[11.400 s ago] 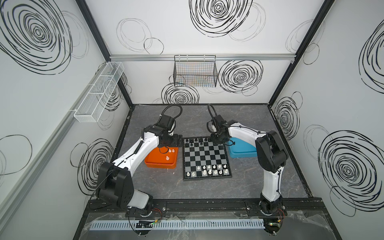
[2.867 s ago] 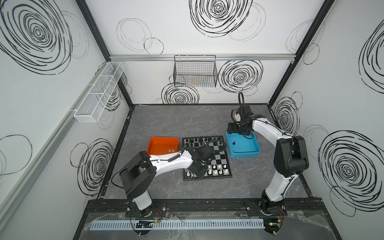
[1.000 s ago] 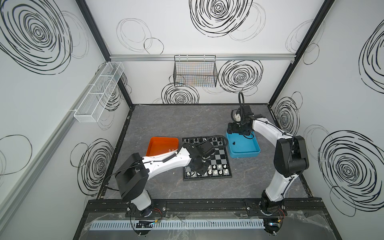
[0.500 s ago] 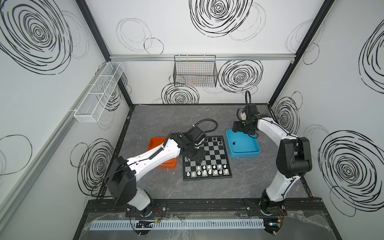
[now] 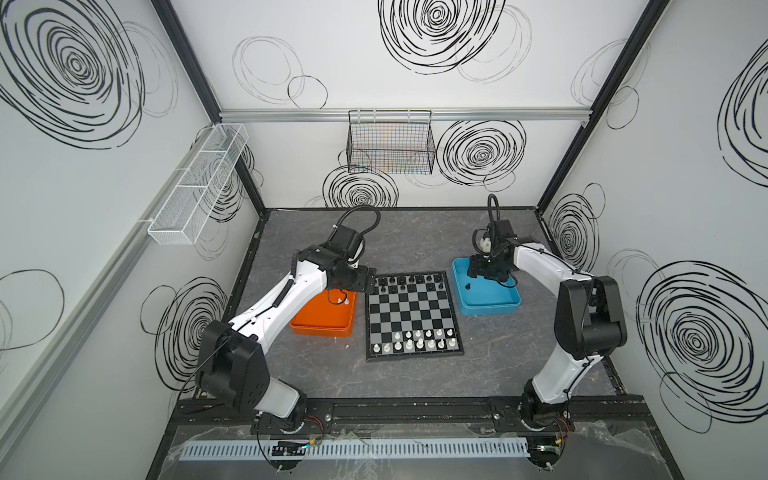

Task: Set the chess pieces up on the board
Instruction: 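Raise left gripper back over orange tray while right gripper lowers into blue tray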

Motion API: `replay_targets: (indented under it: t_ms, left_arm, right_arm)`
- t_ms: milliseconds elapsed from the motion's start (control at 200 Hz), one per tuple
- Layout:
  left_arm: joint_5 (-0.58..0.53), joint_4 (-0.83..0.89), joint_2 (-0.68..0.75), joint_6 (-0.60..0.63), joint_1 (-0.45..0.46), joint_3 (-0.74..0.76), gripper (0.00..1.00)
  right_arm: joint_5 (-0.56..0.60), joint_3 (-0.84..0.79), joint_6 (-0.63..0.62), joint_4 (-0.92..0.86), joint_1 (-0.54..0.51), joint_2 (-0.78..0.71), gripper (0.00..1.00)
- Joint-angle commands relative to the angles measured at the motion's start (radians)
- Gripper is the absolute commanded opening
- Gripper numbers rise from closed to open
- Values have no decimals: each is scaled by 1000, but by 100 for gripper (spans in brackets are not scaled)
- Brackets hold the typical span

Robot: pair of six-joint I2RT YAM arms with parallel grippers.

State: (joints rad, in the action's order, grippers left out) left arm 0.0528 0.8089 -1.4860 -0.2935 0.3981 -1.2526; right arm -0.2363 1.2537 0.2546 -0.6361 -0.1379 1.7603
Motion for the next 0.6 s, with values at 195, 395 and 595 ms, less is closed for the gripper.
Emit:
replay_targets:
  t_ms: [195,395,595]
  left_arm:
    - [39,-37,38,16,-12,42,96]
    - [45,-45,38,15,-15,53,96]
    - [56,-51,30,16,-17,58,96]
  right_arm:
    - [5,4,15,9,-45,44,50]
    - [18,8,16,4,-49,73,43]
    - [21,4,16,6,-49,86,37]
